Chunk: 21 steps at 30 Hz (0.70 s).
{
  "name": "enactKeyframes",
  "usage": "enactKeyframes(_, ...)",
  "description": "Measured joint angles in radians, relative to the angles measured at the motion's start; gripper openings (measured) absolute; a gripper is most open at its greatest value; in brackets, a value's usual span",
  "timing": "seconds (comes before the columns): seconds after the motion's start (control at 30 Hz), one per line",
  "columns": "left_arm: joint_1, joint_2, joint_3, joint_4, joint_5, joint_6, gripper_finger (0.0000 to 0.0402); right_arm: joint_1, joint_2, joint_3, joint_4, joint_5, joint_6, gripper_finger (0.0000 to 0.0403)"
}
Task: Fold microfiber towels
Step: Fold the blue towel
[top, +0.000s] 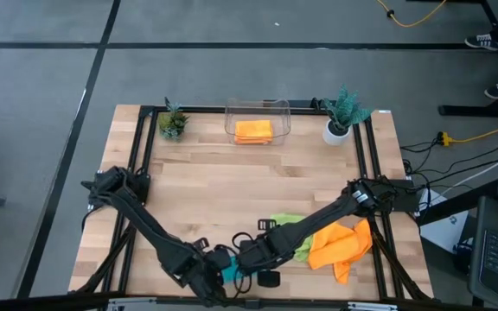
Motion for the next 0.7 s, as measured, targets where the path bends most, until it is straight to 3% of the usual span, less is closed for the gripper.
enactKeyframes(0.23, -0.063, -0.092, 0.001, -0.103, -0.093, -0.009, 0.0161, 0.006, 0.0, 0.108, -0.03, -0.001, -0.061, 0.0135)
enactKeyframes(0.47, -0.132, -0.154, 0.0, -0.186, -0.26, -0.035, 0.0161, 0.014, -0.001, 0.036, 0.282, -0.011, -0.106, 0.0136)
enactKeyframes(0.7, -0.185, -0.242, 0.0, -0.287, -0.335, -0.032, 0.0161, 0.027, -0.002, -0.118, 0.53, 0.033, -0.117, 0.0136)
